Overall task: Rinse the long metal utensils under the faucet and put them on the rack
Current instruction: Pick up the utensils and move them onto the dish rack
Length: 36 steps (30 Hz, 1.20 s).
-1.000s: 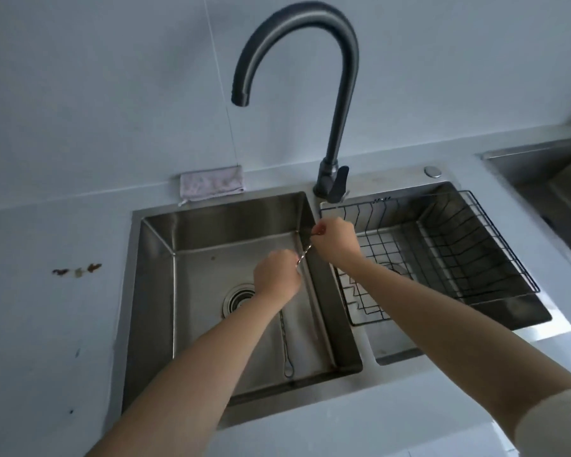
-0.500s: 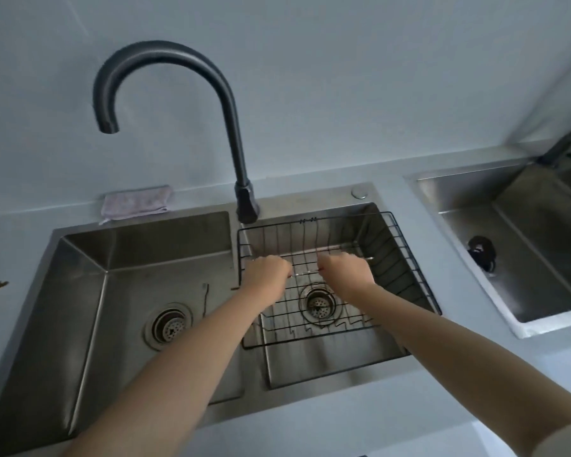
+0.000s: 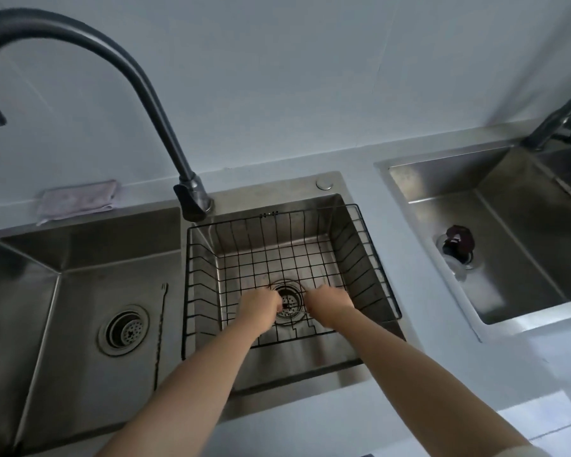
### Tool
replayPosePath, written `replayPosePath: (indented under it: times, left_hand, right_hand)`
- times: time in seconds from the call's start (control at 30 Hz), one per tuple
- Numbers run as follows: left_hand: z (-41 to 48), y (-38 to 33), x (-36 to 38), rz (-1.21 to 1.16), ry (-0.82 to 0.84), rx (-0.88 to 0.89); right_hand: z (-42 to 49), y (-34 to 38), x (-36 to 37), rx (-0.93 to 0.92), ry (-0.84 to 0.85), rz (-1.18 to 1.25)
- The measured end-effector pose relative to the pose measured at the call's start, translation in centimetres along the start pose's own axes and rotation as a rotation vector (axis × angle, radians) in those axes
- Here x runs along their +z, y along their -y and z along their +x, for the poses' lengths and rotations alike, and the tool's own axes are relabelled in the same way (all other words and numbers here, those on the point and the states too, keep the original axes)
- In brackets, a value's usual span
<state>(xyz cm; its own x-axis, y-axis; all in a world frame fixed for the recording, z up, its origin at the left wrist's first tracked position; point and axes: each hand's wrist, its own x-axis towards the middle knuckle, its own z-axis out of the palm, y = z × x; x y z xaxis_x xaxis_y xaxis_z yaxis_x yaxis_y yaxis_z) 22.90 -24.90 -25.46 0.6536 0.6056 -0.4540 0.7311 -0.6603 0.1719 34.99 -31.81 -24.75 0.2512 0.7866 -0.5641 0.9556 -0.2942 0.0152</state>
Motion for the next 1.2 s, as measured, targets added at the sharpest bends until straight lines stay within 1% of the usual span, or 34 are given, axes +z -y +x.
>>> replayPosePath:
  times: [0.13,0.4,0.6,0.7,0.83,0.9,1.0,1.1,1.2]
  left_hand:
    - [0.6,0.0,1.0,-0.006,0.026,-0.044]
    - [1.2,0.2,2.1,-0.075,0.081,-0.062]
    - [1.0,1.0,1.8,-0.042,0.108,0.026]
    - [0.4,2.1,0.4,-0.107,0.061,0.044]
    - [-1.8,5.1,-2.7,-0.224,-0.063,0.036]
    - [-3.3,7.6,-3.9,-0.273,-0.153,-0.013]
    - [-5.3,12.1,-4.7,-0.311,-0.259,-0.146]
    - [-7.2,16.8,-3.9,-0.334,-0.239,-0.317]
    - [-8.8,20.4,-1.8,-0.376,-0.175,-0.439]
  right_hand:
    - [0.8,0.1,0.3,0.001,0.047,-0.021]
    - [1.7,0.8,0.9,0.015,0.111,-0.053]
    - [1.6,1.1,0.3,0.045,0.134,-0.053]
    - [1.5,1.7,-0.8,0.066,0.116,-0.032]
    - [1.2,3.6,-4.3,0.027,0.015,0.022]
    - [1.1,5.4,-6.4,-0.015,-0.045,0.068]
    - [1.6,9.1,-8.7,-0.091,-0.131,0.100]
    - [2.8,13.7,-10.1,-0.176,-0.193,0.078]
    - [4.6,18.6,-10.3,-0.252,-0.191,0.034]
